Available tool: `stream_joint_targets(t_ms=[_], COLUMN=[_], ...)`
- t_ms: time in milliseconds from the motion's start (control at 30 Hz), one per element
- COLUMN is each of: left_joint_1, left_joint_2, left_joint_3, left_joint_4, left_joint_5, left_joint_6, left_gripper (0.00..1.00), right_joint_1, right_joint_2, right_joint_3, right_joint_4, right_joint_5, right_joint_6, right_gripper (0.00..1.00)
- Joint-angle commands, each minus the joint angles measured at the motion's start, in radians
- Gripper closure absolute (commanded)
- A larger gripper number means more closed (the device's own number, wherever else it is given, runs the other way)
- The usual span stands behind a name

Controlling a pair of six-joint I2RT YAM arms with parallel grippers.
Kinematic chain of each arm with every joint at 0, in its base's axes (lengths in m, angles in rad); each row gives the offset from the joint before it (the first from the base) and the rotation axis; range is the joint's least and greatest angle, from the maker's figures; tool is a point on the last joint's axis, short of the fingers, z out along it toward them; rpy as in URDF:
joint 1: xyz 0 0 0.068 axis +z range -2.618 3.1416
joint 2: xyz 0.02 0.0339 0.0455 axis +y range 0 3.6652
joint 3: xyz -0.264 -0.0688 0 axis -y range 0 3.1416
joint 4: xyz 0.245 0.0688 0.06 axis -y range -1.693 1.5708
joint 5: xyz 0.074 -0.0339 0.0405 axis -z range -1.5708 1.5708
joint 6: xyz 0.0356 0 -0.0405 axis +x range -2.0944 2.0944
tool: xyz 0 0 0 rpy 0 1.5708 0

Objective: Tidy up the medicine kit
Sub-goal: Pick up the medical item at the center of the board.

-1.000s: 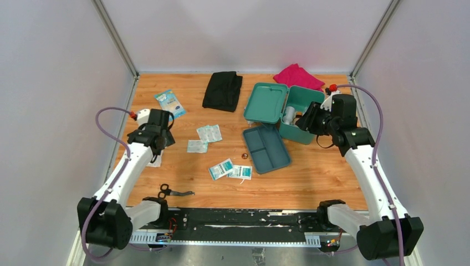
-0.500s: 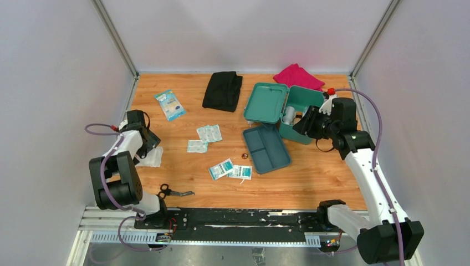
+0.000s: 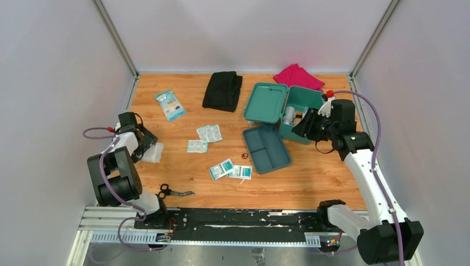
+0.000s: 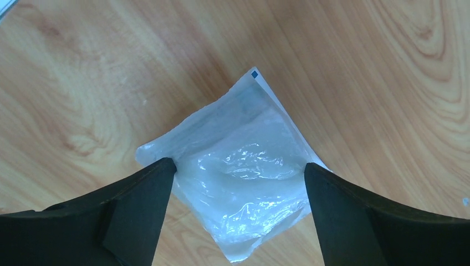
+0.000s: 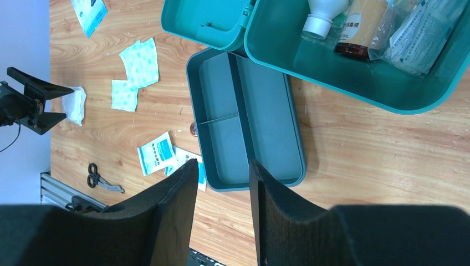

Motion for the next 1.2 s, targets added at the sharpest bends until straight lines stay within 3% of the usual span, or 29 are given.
stream_joint_targets(t_ms=[0,100,600,1167], left_joint_1=[0.008,-0.007,-0.295,-0.300], left_joint_2=[0.052,0.061,0.034,-0.083], left_joint_3=[-0.022,-0.031,-0.010,0.071], left_joint_4=[0.065,0.101,0.061,-0.060], left_joint_5=[0.162,0.252,0.329,0.139], left_joint_6=[0.031,0.047,0.096,0.103], left_gripper=[0.09,0.12,0.15,0.08], right_joint_1=[0.002,0.003,0.006,0.006], right_joint_2=[-0.007,-0.008,-0.033,-0.029], right_joint_3=[-0.019,-0.023,-0.060,-0.061], right_joint_4=[-0.019,-0.018,-0.012,-0.011], right_joint_5=[-0.024,-0.031,-0.031,-0.040], right_joint_6=[0.013,0.018,0.031,0.014], right_gripper=[0.57,0.57,0.57,0.57])
